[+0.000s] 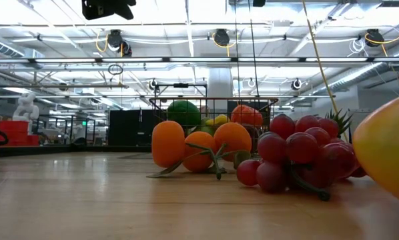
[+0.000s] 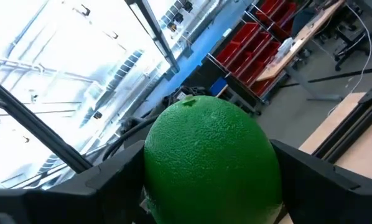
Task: Build produce basket
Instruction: Put the top green lime into the brown wire basket
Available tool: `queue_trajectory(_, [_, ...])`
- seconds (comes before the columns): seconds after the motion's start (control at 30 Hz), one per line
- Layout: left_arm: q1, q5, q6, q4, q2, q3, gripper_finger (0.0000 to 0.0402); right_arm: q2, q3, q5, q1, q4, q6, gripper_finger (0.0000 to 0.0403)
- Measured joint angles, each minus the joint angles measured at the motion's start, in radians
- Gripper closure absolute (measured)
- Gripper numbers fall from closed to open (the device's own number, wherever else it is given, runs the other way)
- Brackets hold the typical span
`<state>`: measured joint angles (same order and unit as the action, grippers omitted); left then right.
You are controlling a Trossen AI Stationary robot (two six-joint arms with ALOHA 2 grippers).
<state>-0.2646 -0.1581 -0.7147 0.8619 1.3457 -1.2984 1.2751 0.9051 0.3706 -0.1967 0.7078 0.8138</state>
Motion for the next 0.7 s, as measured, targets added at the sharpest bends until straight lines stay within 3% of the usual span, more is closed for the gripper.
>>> queue_trajectory(0.37, [0.003,0.0,-0.006,0.0,0.0,0.0,0.0284,-0.011,0.0,-0.016,0.038,0.08,-0.117,0.0094])
queue_trajectory(0.7, [0.03,-0.003,-0.108,0.0,0.0,0.0,0.0284,-0.071,0.0,-0.218,0.134,0.073,-0.434,0.0094])
